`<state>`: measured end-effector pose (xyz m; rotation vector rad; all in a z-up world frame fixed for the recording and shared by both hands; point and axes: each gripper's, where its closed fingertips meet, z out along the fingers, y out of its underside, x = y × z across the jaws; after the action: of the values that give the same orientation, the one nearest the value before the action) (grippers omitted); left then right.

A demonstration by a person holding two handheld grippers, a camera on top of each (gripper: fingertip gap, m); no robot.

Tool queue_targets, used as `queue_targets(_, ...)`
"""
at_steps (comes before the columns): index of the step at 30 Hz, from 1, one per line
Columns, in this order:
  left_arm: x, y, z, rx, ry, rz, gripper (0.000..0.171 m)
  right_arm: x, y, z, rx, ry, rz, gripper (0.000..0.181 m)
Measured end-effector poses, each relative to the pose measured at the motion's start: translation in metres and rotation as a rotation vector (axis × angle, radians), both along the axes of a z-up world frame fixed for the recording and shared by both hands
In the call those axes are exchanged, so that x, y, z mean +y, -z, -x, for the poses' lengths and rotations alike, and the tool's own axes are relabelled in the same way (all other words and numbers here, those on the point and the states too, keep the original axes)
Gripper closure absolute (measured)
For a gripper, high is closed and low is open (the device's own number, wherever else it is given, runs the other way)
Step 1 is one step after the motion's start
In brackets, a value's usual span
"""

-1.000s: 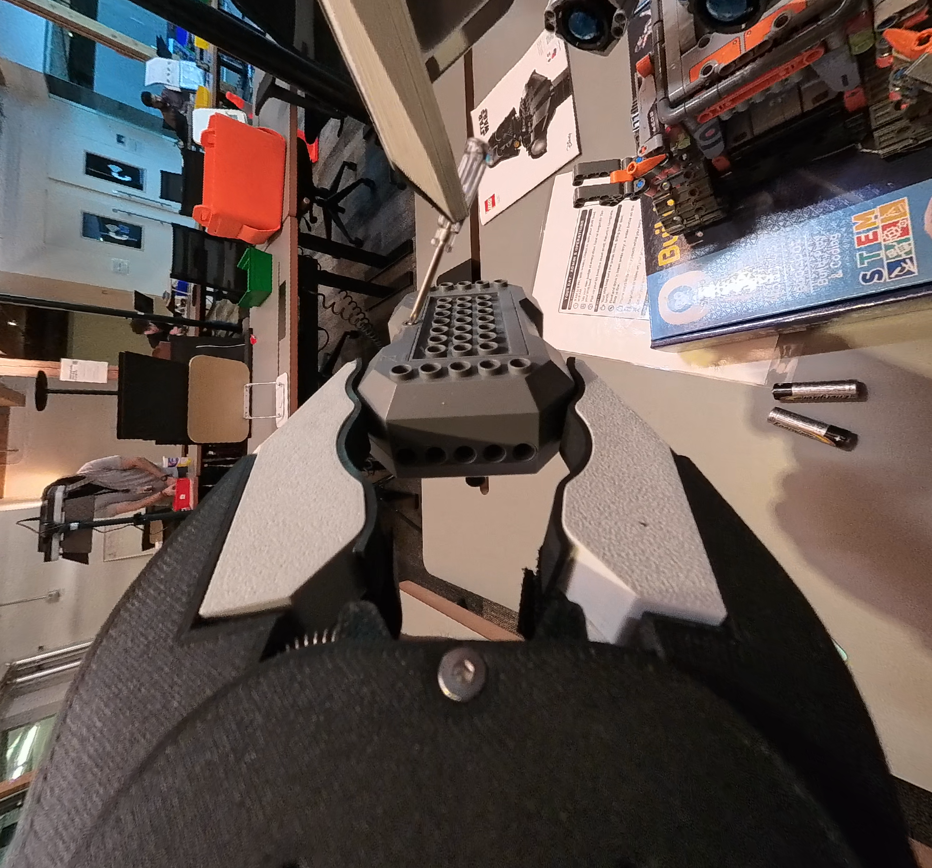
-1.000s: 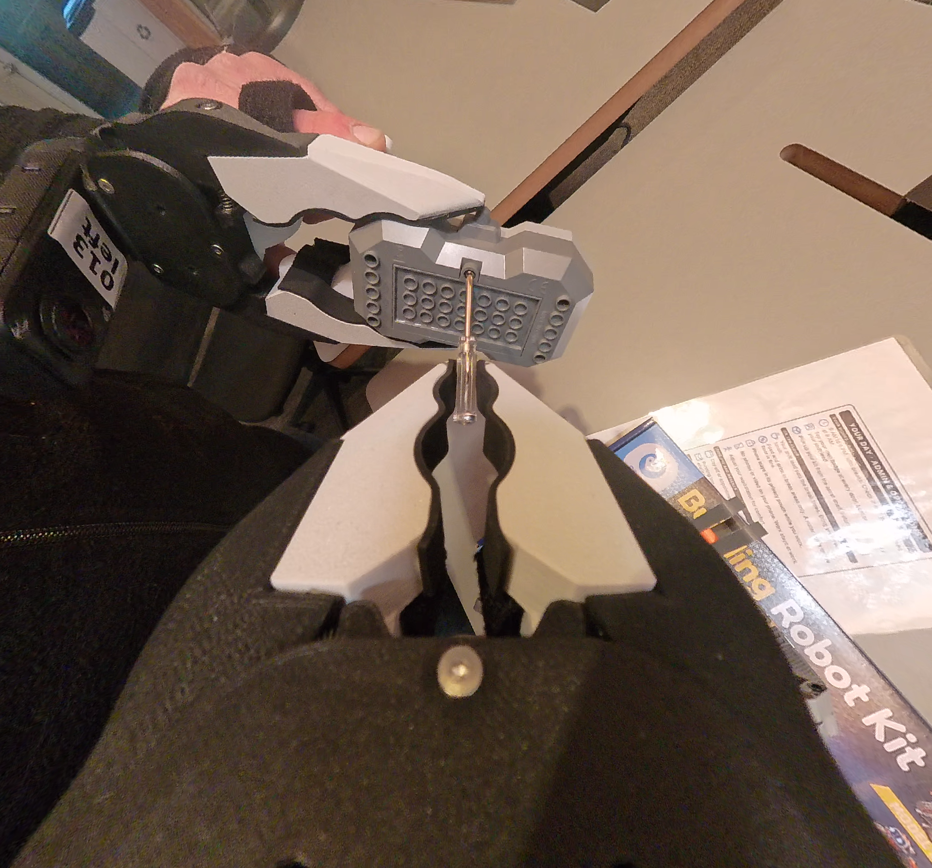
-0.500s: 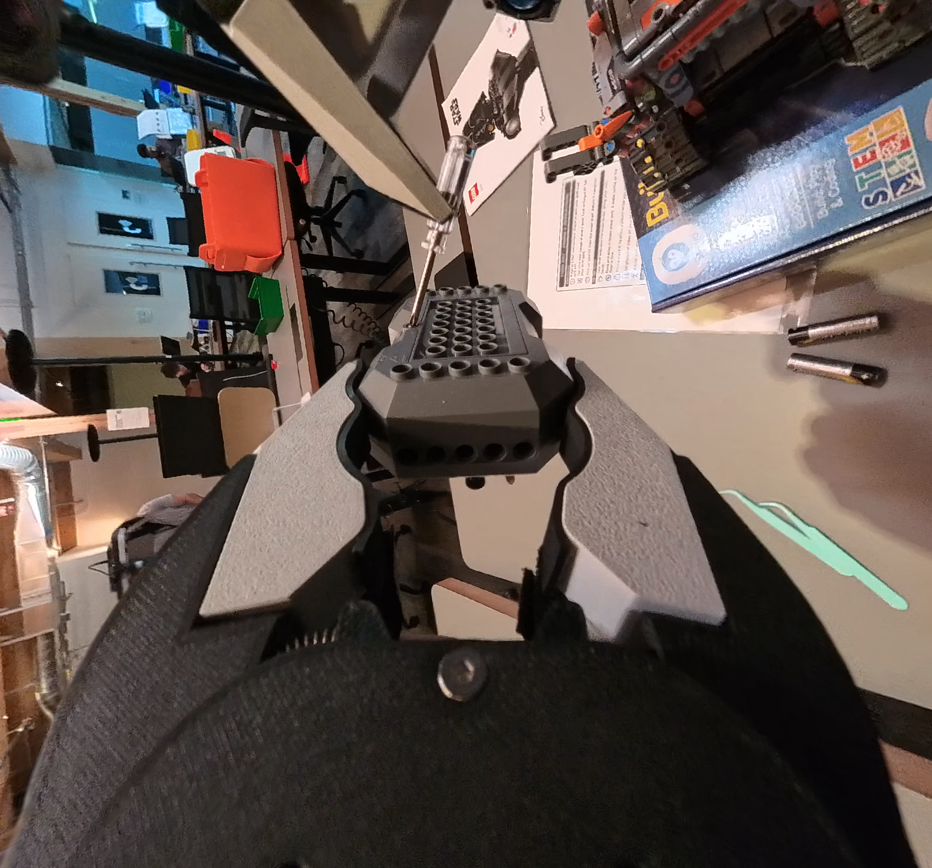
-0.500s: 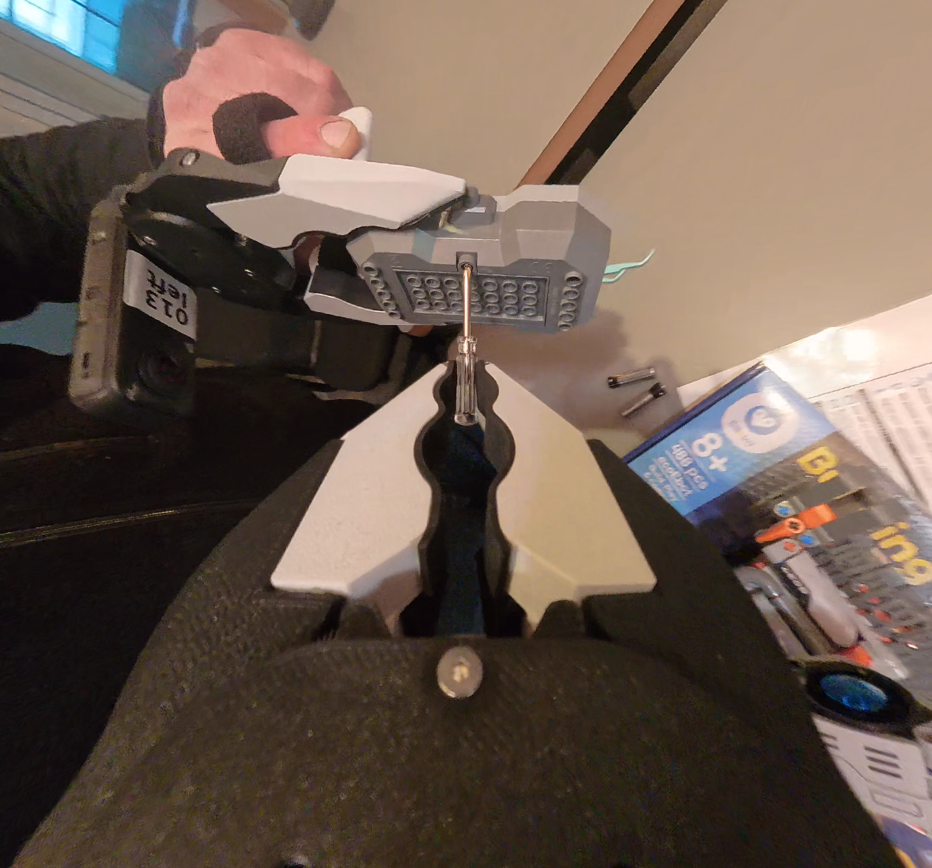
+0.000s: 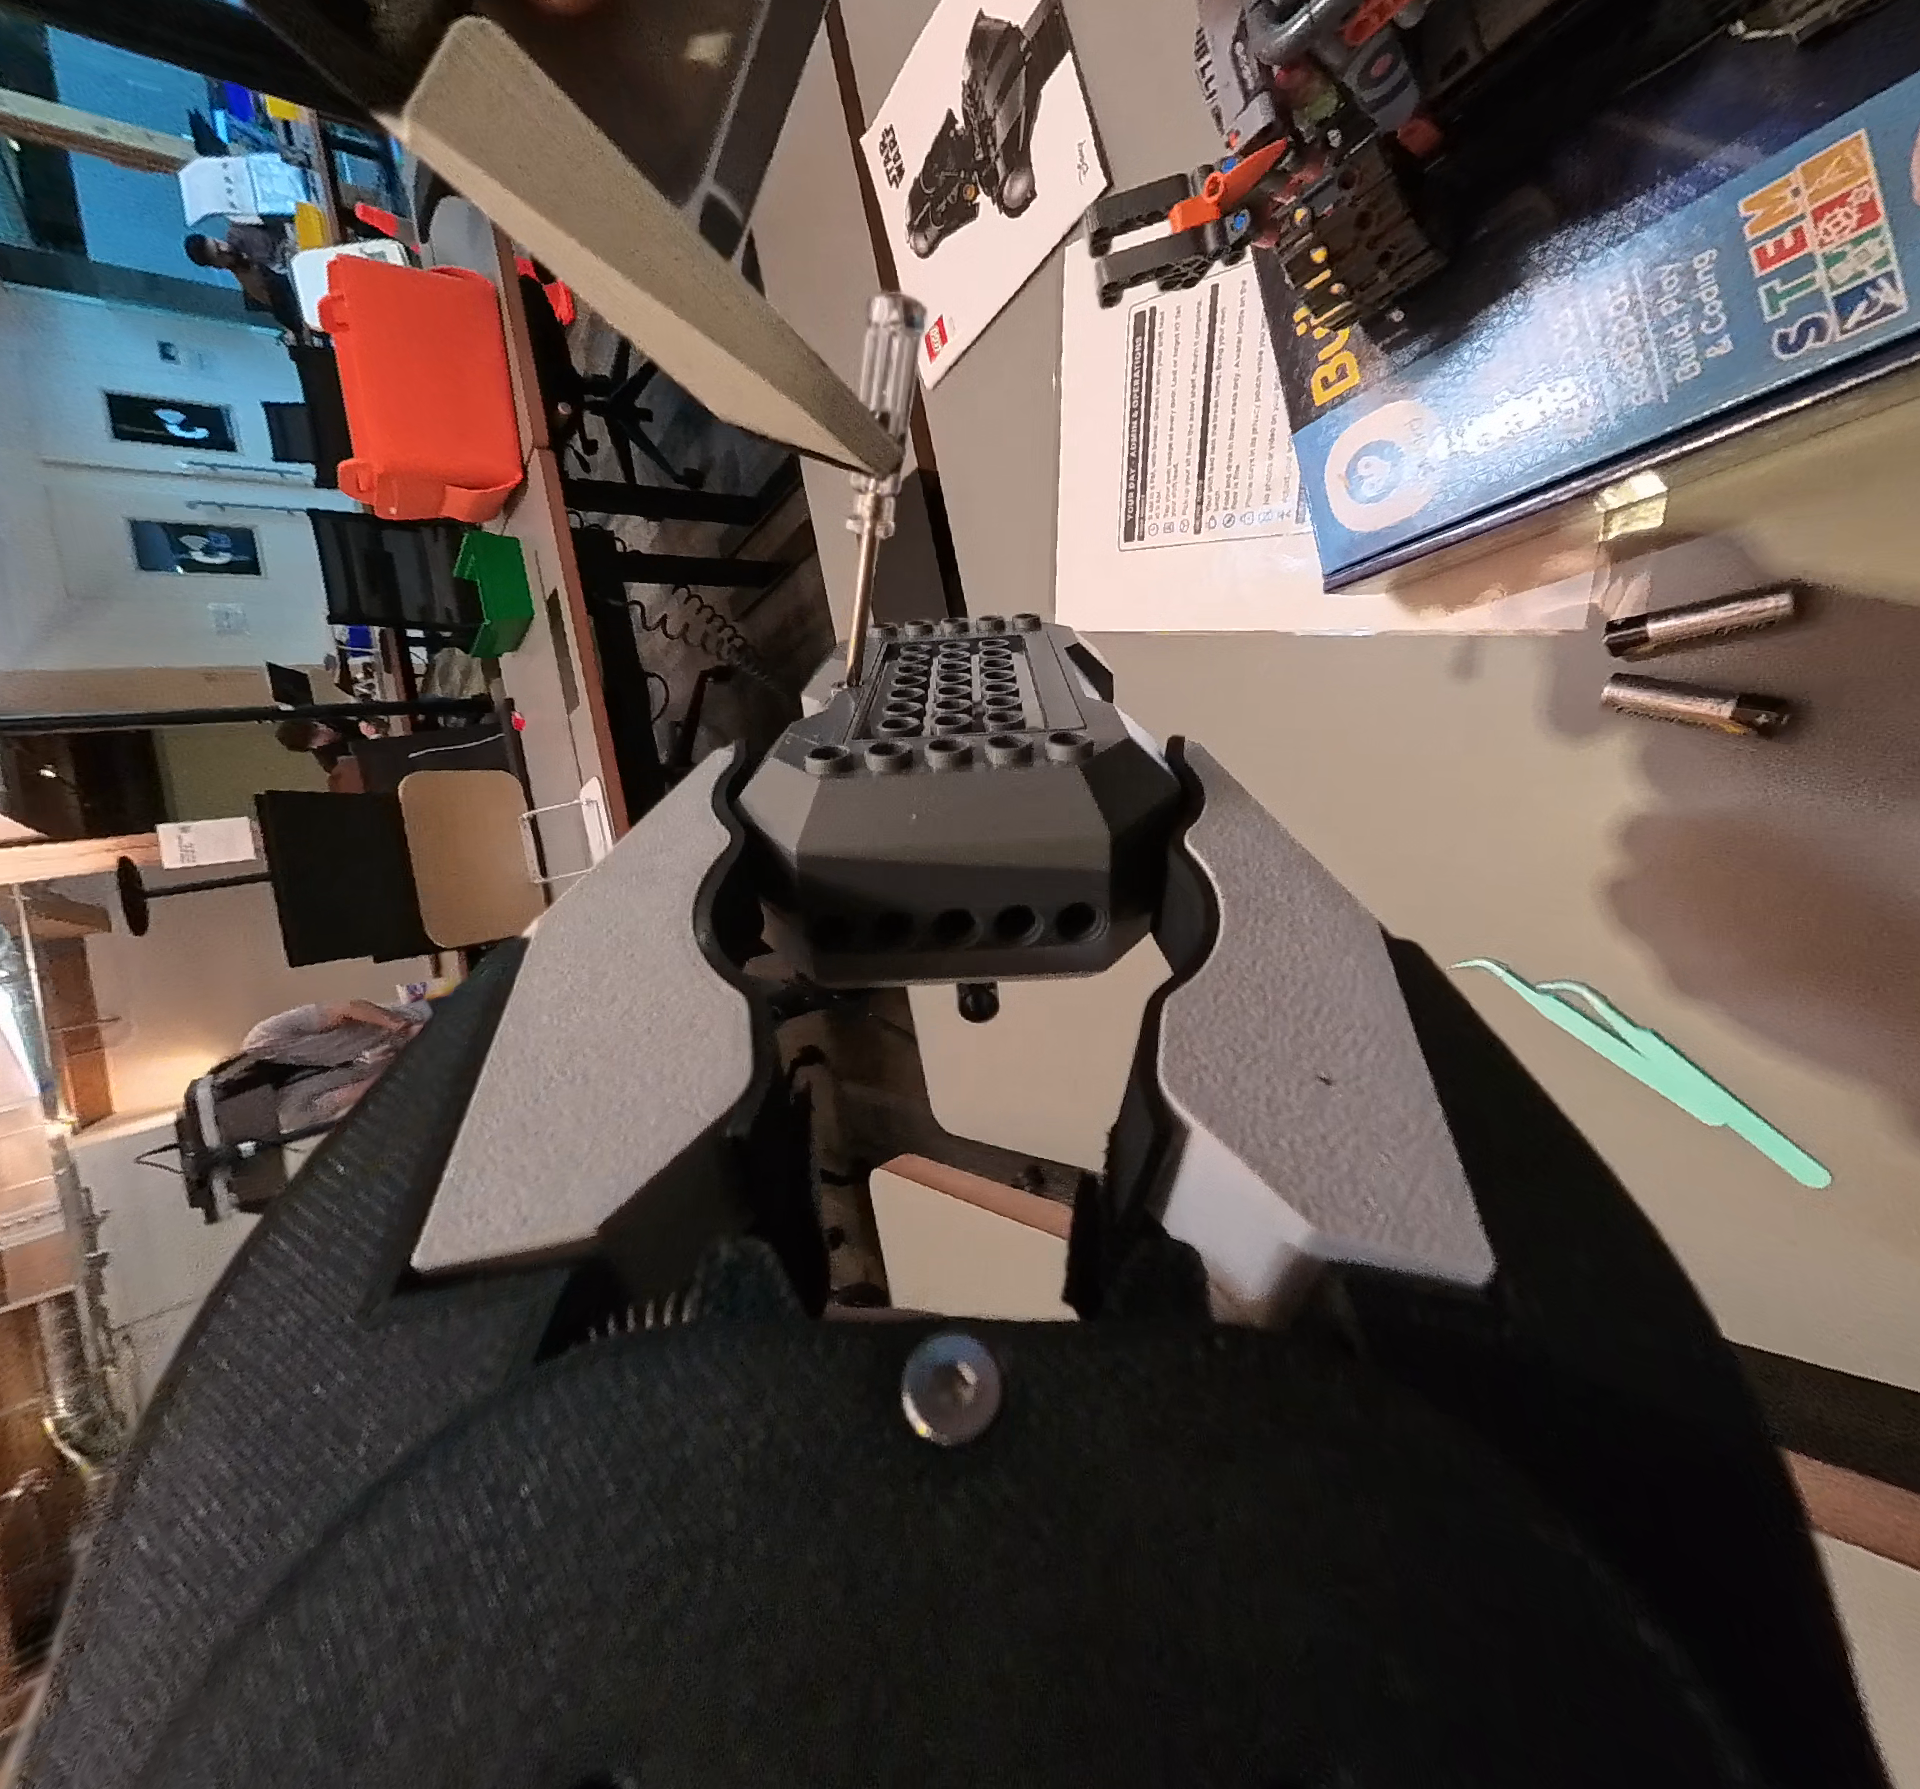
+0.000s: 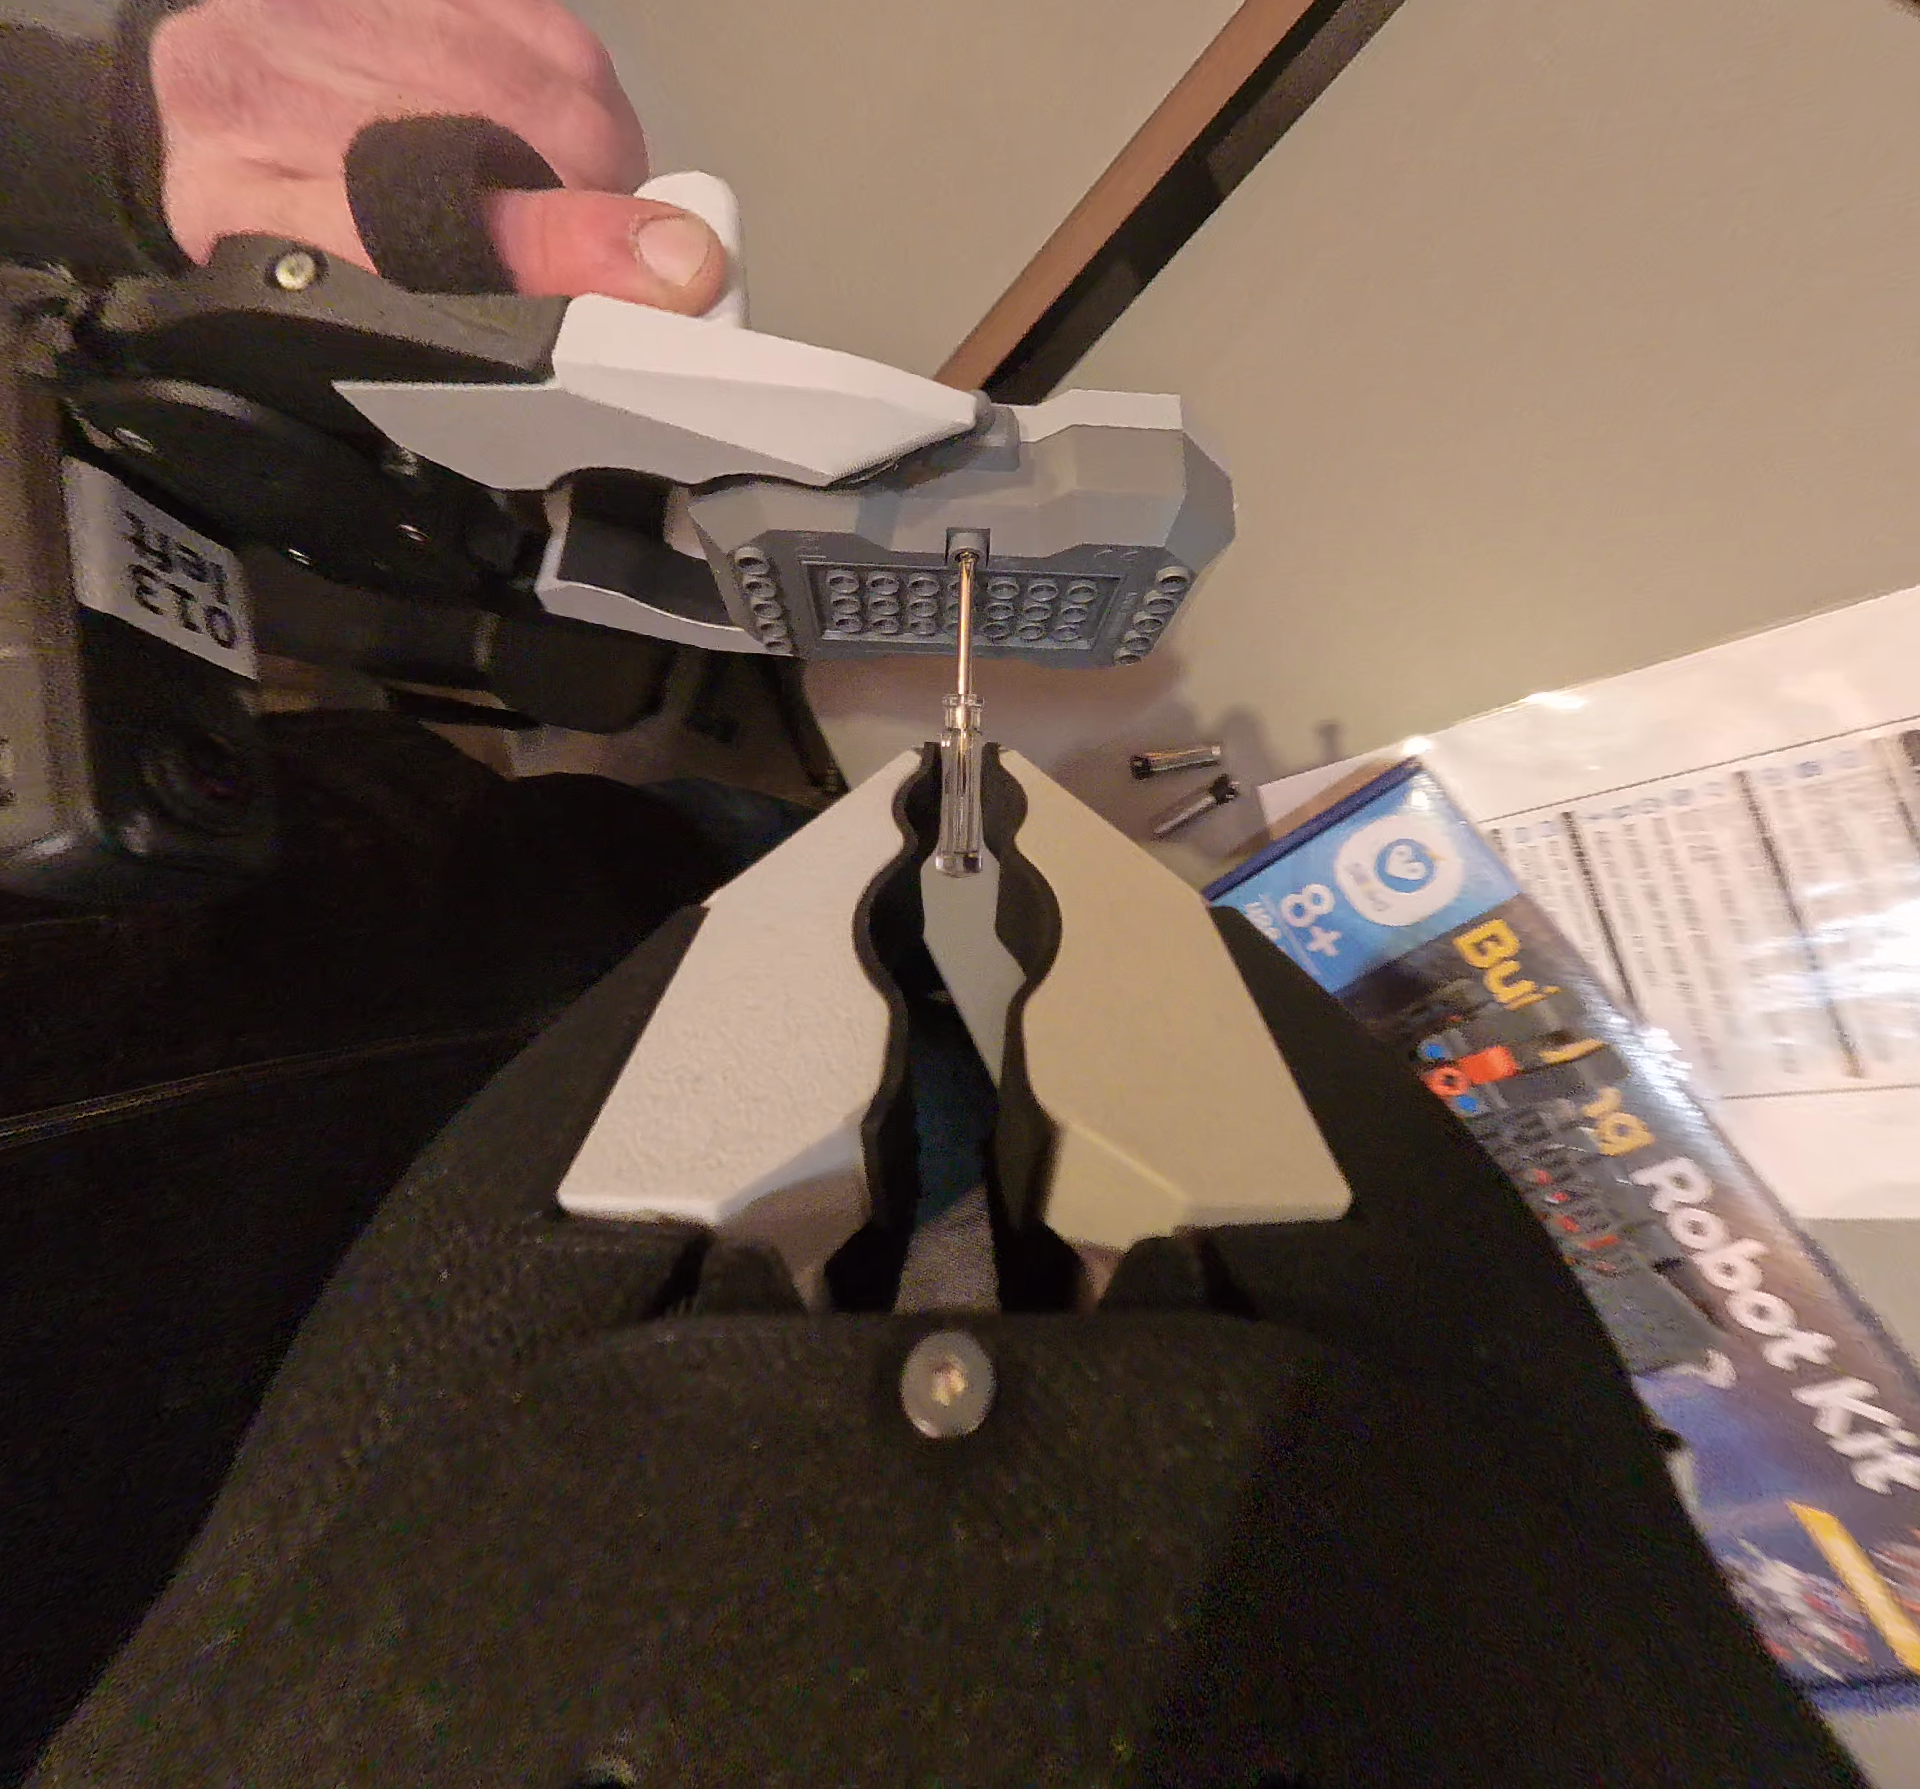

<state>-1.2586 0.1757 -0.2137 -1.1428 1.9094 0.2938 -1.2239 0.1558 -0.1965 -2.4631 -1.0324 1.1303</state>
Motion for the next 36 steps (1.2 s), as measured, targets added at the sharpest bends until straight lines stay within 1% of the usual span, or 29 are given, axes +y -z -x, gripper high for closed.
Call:
queue_targets(6,0.001,-0.003,0.001,-0.062,-0.041,0.092,0.097,0.008,-0.002,0.0,-0.181,-0.097,-0.258,0.177)
queue_targets(12,0.004,-0.009,0.003,-0.109,-0.068,0.139,0.098,0.017,-0.008,0.001,-0.325,-0.204,-0.517,0.177)
queue_targets(19,0.007,-0.018,0.005,-0.173,-0.104,0.211,0.098,0.03,-0.019,0.002,-0.516,-0.334,-0.892,0.177)
queue_targets(22,0.007,-0.022,0.006,-0.197,-0.113,0.235,0.098,0.034,-0.023,0.002,-0.576,-0.372,-1.022,0.177)
queue_targets(24,0.006,-0.024,0.005,-0.231,-0.131,0.288,0.098,0.037,-0.027,0.002,-0.63,-0.4,-1.134,0.176)
queue_targets(26,0.007,-0.028,0.005,-0.251,-0.139,0.304,0.098,0.038,-0.032,0.004,-0.667,-0.419,-1.233,0.177)
queue_targets(28,0.007,-0.028,0.006,-0.244,-0.136,0.312,0.098,0.038,-0.031,0.004,-0.69,-0.451,-1.274,0.178)
queue_targets(31,0.006,-0.027,0.006,-0.253,-0.14,0.329,0.098,0.039,-0.03,0.003,-0.671,-0.457,-1.249,0.177)
queue_targets(33,0.008,-0.029,0.006,-0.264,-0.15,0.32,0.098,0.041,-0.032,0.0,-0.639,-0.413,-1.182,0.176)
queue_targets(35,0.012,-0.032,0.007,-0.259,-0.157,0.276,0.098,0.044,-0.035,-0.005,-0.621,-0.366,-1.134,0.176)
queue_targets(36,0.014,-0.033,0.008,-0.25,-0.158,0.246,0.098,0.04,-0.033,-0.006,-0.57,-0.341,-1.055,0.176)
